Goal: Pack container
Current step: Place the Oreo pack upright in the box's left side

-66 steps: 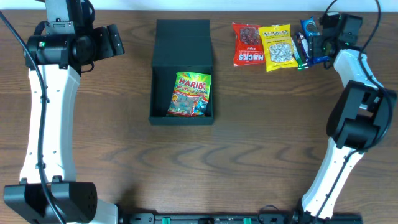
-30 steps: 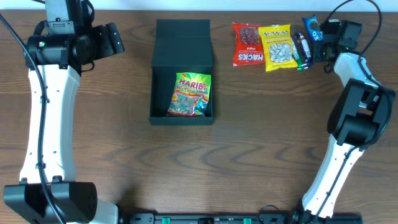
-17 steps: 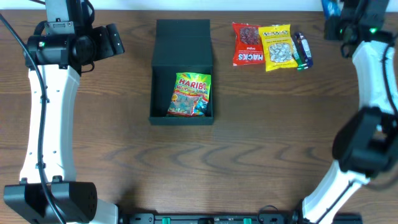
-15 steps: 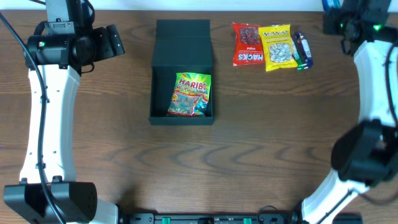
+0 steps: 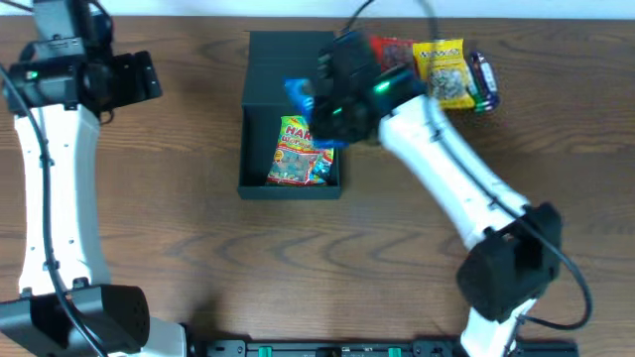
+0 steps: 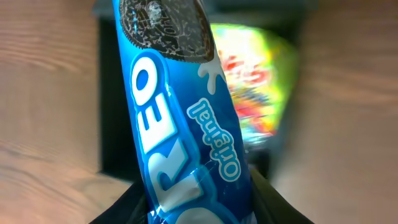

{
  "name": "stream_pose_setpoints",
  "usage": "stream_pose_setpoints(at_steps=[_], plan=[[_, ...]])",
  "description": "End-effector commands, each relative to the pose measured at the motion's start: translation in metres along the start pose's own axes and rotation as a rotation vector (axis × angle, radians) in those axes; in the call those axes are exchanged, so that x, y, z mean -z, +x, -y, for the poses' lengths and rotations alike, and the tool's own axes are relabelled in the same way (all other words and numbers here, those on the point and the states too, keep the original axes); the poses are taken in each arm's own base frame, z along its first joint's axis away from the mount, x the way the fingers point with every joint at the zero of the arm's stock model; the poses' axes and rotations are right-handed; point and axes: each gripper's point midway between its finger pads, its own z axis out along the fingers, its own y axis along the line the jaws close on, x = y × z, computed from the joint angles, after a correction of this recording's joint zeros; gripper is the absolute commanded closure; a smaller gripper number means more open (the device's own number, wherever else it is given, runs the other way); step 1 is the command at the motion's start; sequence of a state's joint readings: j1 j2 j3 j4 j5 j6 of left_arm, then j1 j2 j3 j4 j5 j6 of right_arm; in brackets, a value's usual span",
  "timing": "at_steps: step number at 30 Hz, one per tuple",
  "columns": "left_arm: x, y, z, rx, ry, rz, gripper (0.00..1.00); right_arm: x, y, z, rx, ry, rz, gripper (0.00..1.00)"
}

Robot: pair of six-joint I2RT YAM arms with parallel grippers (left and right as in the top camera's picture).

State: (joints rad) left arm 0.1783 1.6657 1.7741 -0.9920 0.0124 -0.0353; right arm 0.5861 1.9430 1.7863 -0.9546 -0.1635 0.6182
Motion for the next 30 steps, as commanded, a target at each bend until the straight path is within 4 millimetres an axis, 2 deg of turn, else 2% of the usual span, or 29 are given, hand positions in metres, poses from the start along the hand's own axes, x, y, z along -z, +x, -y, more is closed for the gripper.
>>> stream_pose_setpoints(at_steps=[1, 4, 7, 9, 13, 16, 17, 19, 23, 25, 28, 30], plan=[[0.007, -0.001, -0.014, 0.005, -0.033, 0.012, 0.05, -0.013, 0.011, -0.025, -0.121, 0.025, 0.059, 0.84], [0.007, -0.001, -0.015, 0.007, -0.034, 0.012, 0.05, -0.038, 0.031, -0.053, -0.157, 0.024, 0.065, 0.91], [0.006, -0.001, -0.015, 0.007, -0.034, 0.013, 0.05, -0.061, 0.05, -0.061, -0.198, 0.047, 0.038, 0.92], [0.007, -0.001, -0.014, 0.007, -0.027, 0.013, 0.05, -0.073, 0.057, -0.058, -0.213, 0.069, 0.021, 0.91], [0.006, -0.001, -0.014, 0.007, -0.027, 0.013, 0.05, -0.079, 0.055, -0.052, -0.272, 0.085, 0.023, 0.94], [0.006, -0.001, -0.014, 0.007, -0.027, 0.014, 0.05, -0.078, 0.044, -0.051, -0.274, 0.091, 0.077, 0.91], [0.006, -0.001, -0.014, 0.007, -0.027, 0.015, 0.05, -0.078, 0.044, -0.053, -0.273, 0.085, 0.081, 0.86], [0.006, -0.002, -0.014, 0.007, -0.026, 0.016, 0.05, -0.079, 0.042, -0.057, -0.27, 0.069, 0.085, 0.67], [0.006, -0.002, -0.014, 0.007, -0.026, 0.017, 0.05, -0.079, 0.038, -0.072, -0.189, 0.009, 0.096, 0.16], [0.007, -0.002, -0.014, 0.007, -0.026, 0.017, 0.05, -0.076, 0.035, -0.073, -0.171, 0.003, 0.104, 0.09], [0.006, -0.002, -0.014, 0.007, -0.026, 0.016, 0.05, -0.063, 0.023, -0.07, -0.144, -0.01, 0.129, 0.06], [0.007, -0.001, -0.014, 0.007, -0.026, 0.012, 0.05, -0.041, 0.003, -0.064, -0.106, -0.013, 0.187, 0.08]])
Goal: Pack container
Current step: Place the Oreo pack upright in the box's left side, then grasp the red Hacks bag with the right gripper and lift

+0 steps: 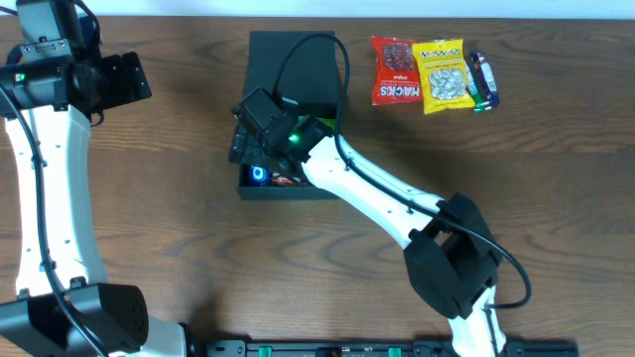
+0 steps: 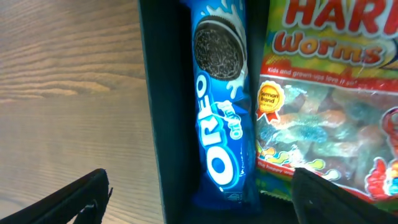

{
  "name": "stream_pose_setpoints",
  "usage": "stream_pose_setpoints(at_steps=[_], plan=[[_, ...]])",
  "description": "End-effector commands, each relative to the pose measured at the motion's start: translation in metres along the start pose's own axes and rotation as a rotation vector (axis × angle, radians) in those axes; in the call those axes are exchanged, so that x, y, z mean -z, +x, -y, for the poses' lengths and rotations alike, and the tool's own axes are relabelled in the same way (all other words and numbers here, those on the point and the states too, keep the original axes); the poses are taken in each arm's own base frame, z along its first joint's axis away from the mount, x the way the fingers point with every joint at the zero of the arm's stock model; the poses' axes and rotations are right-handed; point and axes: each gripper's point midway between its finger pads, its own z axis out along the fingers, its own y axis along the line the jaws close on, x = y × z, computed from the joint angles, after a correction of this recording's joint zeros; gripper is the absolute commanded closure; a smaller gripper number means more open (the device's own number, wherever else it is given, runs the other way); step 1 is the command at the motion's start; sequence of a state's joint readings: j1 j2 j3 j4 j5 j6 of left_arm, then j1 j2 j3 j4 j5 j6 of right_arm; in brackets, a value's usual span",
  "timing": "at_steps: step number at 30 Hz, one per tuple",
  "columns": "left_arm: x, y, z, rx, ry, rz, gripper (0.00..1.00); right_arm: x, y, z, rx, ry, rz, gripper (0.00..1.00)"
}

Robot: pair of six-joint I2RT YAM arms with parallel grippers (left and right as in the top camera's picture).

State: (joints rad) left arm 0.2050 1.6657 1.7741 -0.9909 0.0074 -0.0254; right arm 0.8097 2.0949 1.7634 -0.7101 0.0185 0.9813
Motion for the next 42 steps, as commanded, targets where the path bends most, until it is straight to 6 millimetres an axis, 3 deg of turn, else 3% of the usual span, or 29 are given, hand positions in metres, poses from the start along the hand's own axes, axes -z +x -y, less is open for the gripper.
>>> stream_pose_setpoints(at_steps=[1, 4, 8, 12, 16, 23, 29, 35, 42], plan=[[0.007, 0.001, -0.002, -0.006, -0.007, 0.007, 0.05, 0.047, -0.045, 0.001, 0.074, -0.03, 0.129, 0.09], [0.007, 0.004, -0.002, -0.006, -0.007, -0.004, 0.05, 0.092, -0.093, 0.024, 0.136, 0.035, 0.29, 0.04], [0.007, 0.007, -0.003, -0.007, -0.009, -0.016, 0.05, 0.141, -0.16, 0.074, 0.258, 0.174, 0.463, 0.01], [0.007, 0.008, -0.003, -0.003, -0.009, -0.022, 0.05, 0.143, -0.206, 0.138, 0.342, 0.265, 0.445, 0.01], [0.007, 0.009, 0.0, -0.003, 0.006, -0.024, 0.05, 0.117, -0.239, 0.195, 0.298, 0.262, 0.404, 0.02], [0.007, 0.009, 0.006, -0.003, 0.043, -0.026, 0.05, 0.05, -0.266, 0.227, 0.342, 0.322, 0.429, 0.01], [0.007, 0.009, 0.006, -0.003, 0.043, -0.027, 0.05, -0.017, -0.256, 0.237, 0.419, 0.366, 0.384, 0.05], [0.007, 0.009, 0.006, -0.003, 0.043, -0.027, 0.05, -0.055, -0.245, 0.251, 0.438, 0.42, 0.356, 0.08], [0.007, 0.009, 0.006, -0.003, 0.043, -0.026, 0.05, -0.079, -0.237, 0.27, 0.434, 0.467, 0.334, 0.22]])
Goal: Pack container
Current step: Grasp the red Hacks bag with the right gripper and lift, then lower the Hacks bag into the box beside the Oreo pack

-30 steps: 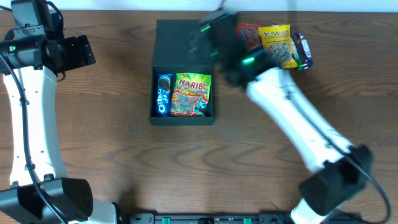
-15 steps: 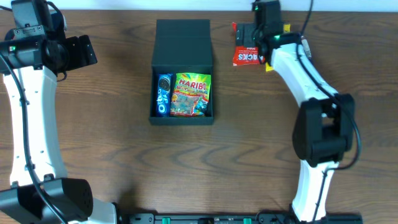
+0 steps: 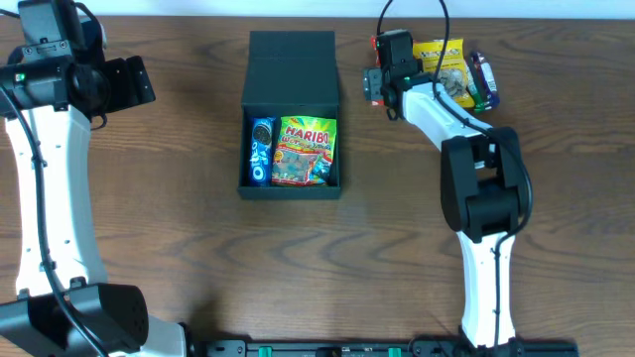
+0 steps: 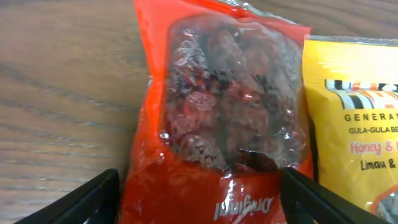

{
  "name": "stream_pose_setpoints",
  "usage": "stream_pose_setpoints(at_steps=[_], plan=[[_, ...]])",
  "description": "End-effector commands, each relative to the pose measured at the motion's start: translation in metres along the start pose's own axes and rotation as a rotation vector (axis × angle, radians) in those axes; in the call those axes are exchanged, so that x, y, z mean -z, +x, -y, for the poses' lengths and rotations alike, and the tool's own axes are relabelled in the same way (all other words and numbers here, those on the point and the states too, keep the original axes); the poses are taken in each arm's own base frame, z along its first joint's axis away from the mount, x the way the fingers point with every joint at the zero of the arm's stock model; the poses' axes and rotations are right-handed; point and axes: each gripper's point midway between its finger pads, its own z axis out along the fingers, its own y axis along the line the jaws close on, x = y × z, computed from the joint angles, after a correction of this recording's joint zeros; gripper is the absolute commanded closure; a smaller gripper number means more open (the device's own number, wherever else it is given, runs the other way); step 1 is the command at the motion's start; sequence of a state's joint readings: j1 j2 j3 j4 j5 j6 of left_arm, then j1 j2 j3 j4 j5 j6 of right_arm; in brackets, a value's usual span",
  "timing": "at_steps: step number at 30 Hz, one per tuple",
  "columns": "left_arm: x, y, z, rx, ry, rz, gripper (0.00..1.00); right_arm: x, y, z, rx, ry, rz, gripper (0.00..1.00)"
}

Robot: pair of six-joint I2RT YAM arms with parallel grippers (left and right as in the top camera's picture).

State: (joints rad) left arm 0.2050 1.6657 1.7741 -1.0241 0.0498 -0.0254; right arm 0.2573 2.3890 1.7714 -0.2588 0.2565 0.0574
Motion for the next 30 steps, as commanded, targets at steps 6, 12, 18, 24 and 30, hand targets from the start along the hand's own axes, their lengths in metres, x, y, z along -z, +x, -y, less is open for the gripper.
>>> stream_pose_setpoints(at_steps=[6, 12, 18, 24, 30], plan=[[0.007, 0.0, 0.0, -0.002, 0.003, 0.011, 0.05, -0.018, 0.023, -0.005, 0.027, 0.028, -0.039, 0.64], [0.007, 0.0, 0.0, -0.003, 0.003, 0.011, 0.05, -0.013, 0.019, -0.013, 0.037, 0.018, -0.031, 0.91], [0.007, -0.001, 0.0, -0.002, 0.003, 0.015, 0.05, 0.039, -0.048, -0.022, 0.033, 0.068, 0.112, 0.99], [0.007, -0.001, 0.0, -0.002, 0.003, 0.015, 0.05, 0.143, -0.115, -0.022, -0.01, 0.104, 0.276, 0.99], [0.007, -0.001, 0.0, -0.002, 0.003, 0.016, 0.05, 0.242, -0.094, -0.053, -0.235, -0.017, 0.195, 0.98]])
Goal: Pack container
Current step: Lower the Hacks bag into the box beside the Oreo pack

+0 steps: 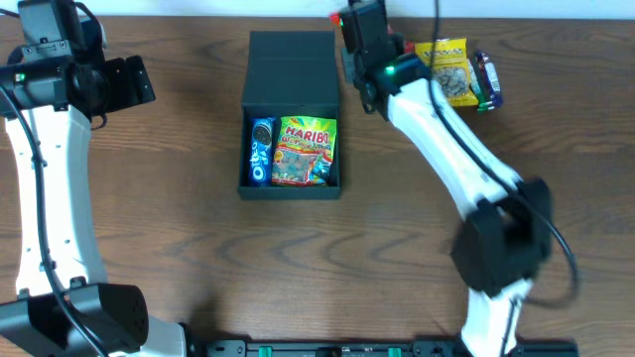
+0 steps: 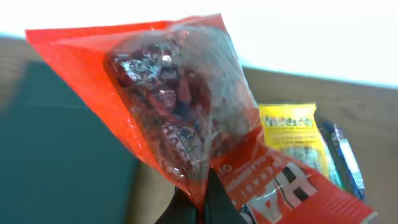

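The black box point(image 1: 244, 139) stands open at mid-table, its lid folded back. Inside lie a blue Oreo pack point(image 1: 261, 149) on the left and a Haribo worms bag point(image 1: 304, 151) beside it. My right gripper point(image 1: 359, 28) is at the lid's back right corner. In the right wrist view it point(image 2: 202, 204) is shut on the lower edge of a red candy bag point(image 2: 180, 106), which hangs clear of the table. From overhead only a red sliver of the bag shows. My left gripper point(image 1: 124, 83) hovers at the far left, holding nothing I can see.
A yellow snack bag point(image 1: 440, 69) and a dark blue bar point(image 1: 484, 79) lie on the wood at the back right, also seen behind the held bag as the yellow bag point(image 2: 291, 134) and the bar point(image 2: 345, 158). The table's back edge runs close behind my right gripper.
My right gripper stood open around the red bag lying on the table beside the yellow bag. Now it is shut on that bag, which is off the table and further left, by the box lid.
First my right gripper held the Oreo pack over the box. Then the pack lay in the box left of the Haribo bag, with the gripper open above it. Later the gripper was open over the red bag at the back right, and now it holds that bag up.
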{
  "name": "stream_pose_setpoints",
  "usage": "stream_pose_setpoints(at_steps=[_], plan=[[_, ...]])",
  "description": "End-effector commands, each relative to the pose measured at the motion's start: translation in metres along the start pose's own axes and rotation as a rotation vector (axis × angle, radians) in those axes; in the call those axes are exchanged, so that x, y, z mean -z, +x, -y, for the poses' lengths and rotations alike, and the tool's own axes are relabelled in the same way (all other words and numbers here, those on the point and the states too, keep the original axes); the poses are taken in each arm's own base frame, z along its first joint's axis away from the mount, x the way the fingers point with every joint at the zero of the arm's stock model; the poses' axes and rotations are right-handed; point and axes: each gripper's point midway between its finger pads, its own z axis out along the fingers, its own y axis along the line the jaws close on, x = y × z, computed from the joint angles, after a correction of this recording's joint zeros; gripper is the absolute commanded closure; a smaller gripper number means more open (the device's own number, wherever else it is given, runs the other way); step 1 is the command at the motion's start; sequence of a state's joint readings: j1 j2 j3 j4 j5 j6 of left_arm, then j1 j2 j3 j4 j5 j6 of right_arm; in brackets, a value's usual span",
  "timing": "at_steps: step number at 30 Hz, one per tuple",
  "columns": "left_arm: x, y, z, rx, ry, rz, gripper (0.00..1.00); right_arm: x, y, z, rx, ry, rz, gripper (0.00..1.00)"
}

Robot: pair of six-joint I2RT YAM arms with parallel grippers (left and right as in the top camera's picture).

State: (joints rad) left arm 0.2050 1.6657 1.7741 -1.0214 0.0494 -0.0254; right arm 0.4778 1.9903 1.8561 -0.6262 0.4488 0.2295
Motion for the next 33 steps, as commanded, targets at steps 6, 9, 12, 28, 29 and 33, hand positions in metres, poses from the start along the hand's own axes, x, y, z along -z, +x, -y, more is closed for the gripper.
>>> stream_pose_setpoints(at_steps=[6, 9, 12, 28, 29, 33], plan=[[0.007, -0.003, 0.0, -0.002, 0.003, 0.026, 0.05, 0.072, 0.08, -0.087, -0.409, -0.108, -0.272, 0.99], [0.007, -0.004, -0.001, -0.002, 0.0, 0.029, 0.05, 0.077, 0.103, -0.115, -0.388, -0.108, -0.3, 0.99], [0.007, -0.005, -0.001, -0.001, 0.001, 0.031, 0.05, 0.074, 0.124, -0.133, -0.375, -0.077, -0.311, 0.99], [0.007, -0.005, -0.001, -0.001, 0.001, 0.031, 0.05, 0.031, 0.194, -0.125, -0.367, 0.161, -0.39, 0.99], [0.007, -0.005, -0.001, -0.001, 0.001, 0.031, 0.05, 0.032, 0.195, -0.12, -0.374, 0.184, -0.388, 0.99], [0.007, -0.005, -0.001, -0.001, 0.001, 0.031, 0.05, 0.039, 0.202, -0.105, -0.438, 0.253, -0.418, 0.99]])
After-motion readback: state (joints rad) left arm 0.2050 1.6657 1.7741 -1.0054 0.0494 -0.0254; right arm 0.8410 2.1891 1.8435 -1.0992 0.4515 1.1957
